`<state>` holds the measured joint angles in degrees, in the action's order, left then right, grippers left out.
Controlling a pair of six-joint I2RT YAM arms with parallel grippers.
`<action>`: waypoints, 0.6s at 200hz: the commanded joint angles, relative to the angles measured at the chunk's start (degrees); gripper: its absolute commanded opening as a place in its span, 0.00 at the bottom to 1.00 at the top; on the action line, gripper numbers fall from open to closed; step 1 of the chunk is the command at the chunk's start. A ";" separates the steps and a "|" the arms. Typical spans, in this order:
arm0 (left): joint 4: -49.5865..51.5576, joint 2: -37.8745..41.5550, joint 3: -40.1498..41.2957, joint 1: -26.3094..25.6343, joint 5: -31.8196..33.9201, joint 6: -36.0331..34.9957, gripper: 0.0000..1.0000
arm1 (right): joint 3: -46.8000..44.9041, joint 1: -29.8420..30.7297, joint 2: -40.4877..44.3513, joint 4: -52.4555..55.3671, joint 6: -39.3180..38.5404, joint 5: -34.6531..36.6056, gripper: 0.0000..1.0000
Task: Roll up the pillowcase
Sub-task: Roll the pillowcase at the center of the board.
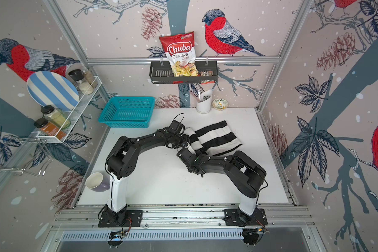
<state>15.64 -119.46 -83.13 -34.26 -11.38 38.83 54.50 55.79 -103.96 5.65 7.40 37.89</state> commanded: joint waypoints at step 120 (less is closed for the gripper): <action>4.44 23.05 14.81 9.12 4.91 -7.37 0.77 | -3.85 -7.95 4.94 -15.06 21.51 -52.57 0.00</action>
<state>20.73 -97.23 -69.91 -25.30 -5.69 31.94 54.76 53.60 -100.36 -1.69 22.50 2.31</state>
